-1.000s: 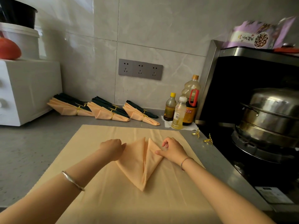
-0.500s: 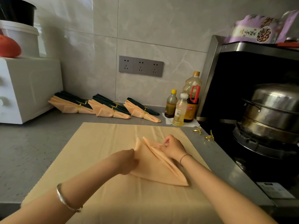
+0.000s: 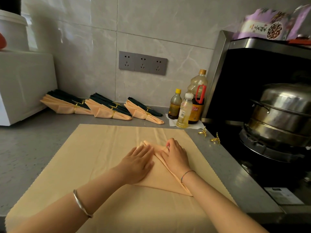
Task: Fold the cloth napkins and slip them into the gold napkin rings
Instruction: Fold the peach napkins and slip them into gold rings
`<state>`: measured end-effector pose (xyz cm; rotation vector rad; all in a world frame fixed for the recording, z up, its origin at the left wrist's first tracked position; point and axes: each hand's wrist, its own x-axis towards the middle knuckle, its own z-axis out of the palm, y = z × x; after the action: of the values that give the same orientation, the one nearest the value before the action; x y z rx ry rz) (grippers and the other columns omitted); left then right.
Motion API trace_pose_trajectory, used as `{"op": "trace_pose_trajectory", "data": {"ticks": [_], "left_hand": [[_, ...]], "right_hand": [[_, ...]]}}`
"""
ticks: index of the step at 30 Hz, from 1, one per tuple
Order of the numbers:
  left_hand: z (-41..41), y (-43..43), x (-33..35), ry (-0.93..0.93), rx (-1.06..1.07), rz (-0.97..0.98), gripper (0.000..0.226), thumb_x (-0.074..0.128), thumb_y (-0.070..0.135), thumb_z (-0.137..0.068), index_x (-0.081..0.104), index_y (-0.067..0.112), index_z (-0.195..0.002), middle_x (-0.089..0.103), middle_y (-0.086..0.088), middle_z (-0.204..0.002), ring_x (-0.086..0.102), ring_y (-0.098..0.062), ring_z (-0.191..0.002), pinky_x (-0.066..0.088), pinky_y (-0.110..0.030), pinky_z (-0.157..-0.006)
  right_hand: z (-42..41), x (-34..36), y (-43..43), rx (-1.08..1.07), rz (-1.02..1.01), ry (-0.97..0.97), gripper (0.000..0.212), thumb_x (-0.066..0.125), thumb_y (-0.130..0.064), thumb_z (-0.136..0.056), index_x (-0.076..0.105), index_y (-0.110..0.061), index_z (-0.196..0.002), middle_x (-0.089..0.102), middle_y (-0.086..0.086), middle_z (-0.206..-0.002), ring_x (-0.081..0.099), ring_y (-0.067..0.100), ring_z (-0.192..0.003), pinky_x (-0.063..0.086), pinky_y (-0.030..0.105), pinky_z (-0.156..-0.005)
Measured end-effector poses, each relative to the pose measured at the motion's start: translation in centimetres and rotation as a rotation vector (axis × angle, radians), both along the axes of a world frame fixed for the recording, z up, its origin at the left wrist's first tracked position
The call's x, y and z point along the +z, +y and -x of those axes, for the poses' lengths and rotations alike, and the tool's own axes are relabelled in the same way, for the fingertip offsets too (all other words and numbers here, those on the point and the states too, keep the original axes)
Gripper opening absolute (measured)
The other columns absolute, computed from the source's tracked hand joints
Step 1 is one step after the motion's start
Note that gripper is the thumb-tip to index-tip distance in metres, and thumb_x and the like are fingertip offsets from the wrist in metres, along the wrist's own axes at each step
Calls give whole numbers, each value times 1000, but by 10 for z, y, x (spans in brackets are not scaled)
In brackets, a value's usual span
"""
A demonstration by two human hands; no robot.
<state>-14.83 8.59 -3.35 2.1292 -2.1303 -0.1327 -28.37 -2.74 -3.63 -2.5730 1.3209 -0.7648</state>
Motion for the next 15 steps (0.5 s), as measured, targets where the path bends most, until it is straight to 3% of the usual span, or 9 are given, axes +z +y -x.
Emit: {"op": "trace_pose_trajectory", "data": {"ticks": [4, 6, 8, 11, 13, 15], "left_hand": [[1, -2, 0, -4, -68, 24, 87, -20, 66, -67, -5, 42, -148, -4, 9, -160, -8, -12, -147, -14, -26, -111], [1, -3, 1, -4, -59, -15, 71, -10, 63, -82, -4, 41, -149, -2, 9, -160, -6, -13, -147, -12, -28, -113], [2, -3, 0, -2, -42, -45, 51, 6, 47, -100, -3, 39, -150, -2, 8, -160, -5, -14, -147, -8, -32, -116], [3, -4, -1, 5, -41, -62, 49, 12, 39, -104, -1, 37, -151, -1, 8, -160, -5, -13, -147, -5, -33, -118], [1, -5, 0, 21, -42, -64, 49, 12, 40, -104, 0, 36, -151, -1, 8, -160, -5, -13, -147, -4, -34, -118], [0, -5, -2, 30, -43, -68, 49, 13, 40, -104, 1, 36, -151, -1, 8, -160, -5, -13, -147, -4, -33, -118]], "right_hand": [[-1, 2, 0, 9, 47, 27, 18, 51, -32, -94, 46, -17, -104, 50, 1, -112, 51, 20, -102, 35, 32, -87], [0, 3, 0, 28, 94, 27, 15, 52, -30, -93, 53, -18, -101, 50, 0, -111, 50, 18, -103, 35, 30, -89], [6, 3, 2, 101, 147, 49, 16, 50, -28, -94, 62, -19, -99, 53, -2, -109, 49, 16, -104, 34, 28, -91], [24, 2, 9, 289, 87, 51, 25, 45, -25, -97, 69, -21, -104, 62, -4, -110, 53, 15, -106, 37, 29, -95], [42, 1, 17, 377, -4, 25, 28, 45, -23, -98, 67, -19, -116, 63, -3, -120, 53, 14, -114, 34, 20, -99], [64, -2, 25, 415, -46, 44, 32, 43, -26, -100, 60, -20, -126, 57, -10, -130, 45, 3, -124, 22, 5, -101]]}}
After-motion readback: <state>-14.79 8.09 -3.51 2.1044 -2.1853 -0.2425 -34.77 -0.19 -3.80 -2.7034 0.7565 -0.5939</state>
